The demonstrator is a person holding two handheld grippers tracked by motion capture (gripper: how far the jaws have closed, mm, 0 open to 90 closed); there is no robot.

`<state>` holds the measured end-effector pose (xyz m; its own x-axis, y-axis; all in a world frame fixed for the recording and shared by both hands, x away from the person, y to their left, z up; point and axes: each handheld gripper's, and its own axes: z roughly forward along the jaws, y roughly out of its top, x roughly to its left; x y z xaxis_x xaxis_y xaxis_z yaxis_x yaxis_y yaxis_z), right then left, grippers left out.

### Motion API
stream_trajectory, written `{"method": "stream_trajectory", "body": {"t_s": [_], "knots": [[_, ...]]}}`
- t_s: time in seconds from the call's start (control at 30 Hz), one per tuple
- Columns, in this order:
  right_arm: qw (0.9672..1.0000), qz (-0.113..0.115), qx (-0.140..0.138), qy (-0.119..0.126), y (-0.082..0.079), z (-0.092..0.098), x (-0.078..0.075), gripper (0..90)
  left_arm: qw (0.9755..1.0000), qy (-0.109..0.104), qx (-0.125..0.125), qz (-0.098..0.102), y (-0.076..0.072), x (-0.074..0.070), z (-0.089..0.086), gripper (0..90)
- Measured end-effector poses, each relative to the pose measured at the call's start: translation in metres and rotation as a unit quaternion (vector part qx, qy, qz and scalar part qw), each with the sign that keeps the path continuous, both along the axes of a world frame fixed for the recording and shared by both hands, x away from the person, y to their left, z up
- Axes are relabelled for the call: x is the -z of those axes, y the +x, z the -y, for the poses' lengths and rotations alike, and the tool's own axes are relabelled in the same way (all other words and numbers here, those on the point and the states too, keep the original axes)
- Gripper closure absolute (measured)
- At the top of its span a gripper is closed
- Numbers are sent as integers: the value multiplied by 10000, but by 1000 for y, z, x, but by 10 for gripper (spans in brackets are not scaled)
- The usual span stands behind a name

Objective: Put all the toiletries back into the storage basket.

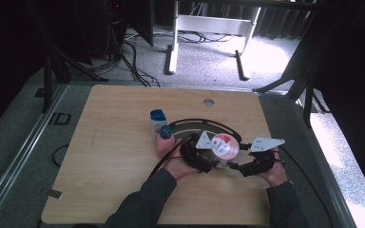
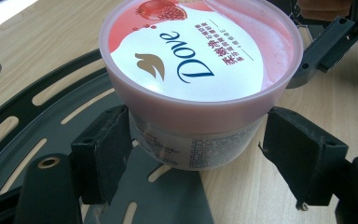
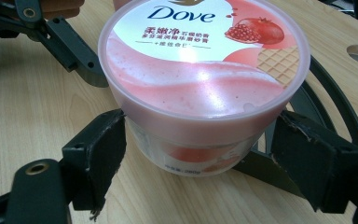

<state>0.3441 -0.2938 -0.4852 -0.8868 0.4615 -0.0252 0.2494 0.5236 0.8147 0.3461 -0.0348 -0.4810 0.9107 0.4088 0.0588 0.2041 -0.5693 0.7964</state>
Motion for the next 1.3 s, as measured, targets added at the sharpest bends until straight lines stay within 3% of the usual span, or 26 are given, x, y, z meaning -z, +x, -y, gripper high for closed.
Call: {"method": "stream_trajectory", "body": {"t_s": [1.03, 1.3], "knots": [[10000, -32, 13, -64, 23, 4, 1, 179, 9996, 119, -227, 104, 16, 0, 9, 239], [9999, -19, 59, -81, 29, 4, 1, 179, 9995, 66, -313, 71, 22, 2, 11, 238]]}}
